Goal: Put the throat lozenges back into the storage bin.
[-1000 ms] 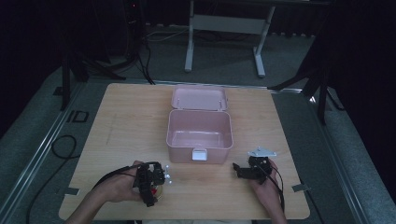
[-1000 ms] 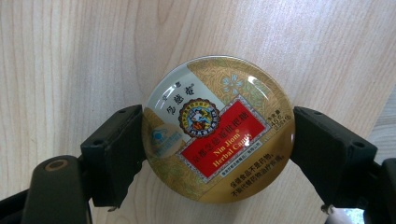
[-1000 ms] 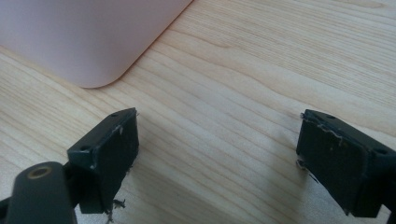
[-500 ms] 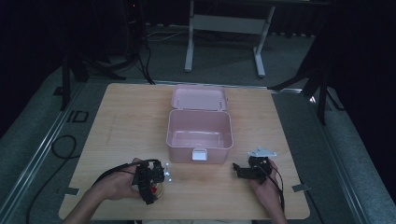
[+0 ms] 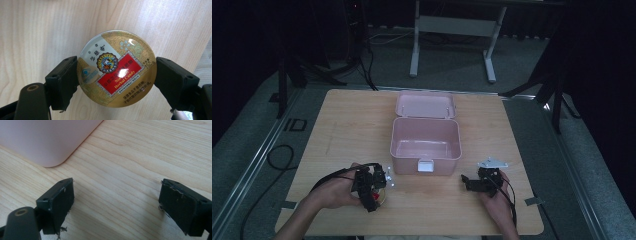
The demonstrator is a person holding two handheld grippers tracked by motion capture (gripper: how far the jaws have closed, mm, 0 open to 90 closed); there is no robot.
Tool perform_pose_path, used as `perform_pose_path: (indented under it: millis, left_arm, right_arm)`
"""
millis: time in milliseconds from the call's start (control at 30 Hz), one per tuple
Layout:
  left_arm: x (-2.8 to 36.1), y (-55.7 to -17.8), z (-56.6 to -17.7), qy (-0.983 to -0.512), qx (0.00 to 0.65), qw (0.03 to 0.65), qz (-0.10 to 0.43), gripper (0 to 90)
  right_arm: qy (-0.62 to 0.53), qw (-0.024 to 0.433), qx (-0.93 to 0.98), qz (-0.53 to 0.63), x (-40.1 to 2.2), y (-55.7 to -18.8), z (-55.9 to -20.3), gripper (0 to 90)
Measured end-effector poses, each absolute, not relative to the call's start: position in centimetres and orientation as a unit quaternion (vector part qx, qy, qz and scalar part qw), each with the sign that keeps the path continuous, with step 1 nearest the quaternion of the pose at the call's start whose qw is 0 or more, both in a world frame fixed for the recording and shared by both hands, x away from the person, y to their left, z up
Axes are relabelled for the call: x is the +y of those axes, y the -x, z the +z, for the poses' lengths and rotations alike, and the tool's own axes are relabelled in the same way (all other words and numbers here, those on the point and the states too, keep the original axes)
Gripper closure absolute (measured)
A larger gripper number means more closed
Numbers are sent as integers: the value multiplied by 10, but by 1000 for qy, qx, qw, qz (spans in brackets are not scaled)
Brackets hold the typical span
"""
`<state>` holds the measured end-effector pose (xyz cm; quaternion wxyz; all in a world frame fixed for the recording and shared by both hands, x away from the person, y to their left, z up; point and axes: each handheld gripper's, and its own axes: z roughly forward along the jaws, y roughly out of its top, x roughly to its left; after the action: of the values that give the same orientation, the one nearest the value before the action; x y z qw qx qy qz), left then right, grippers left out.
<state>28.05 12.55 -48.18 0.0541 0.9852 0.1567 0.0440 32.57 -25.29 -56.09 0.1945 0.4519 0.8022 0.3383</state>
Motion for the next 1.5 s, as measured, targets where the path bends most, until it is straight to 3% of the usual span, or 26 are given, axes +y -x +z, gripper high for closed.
perform_pose_path:
  millis: [1067,1500]
  left_arm:
    - [143,-315,-446,-970,224,66,67,219]
    - [143,-324,-429,-969,221,78,73,219]
  right_arm:
    - [-452,195,802,338,-253,-326,-561,127]
    - [-453,194,802,338,-253,-326,-561,127]
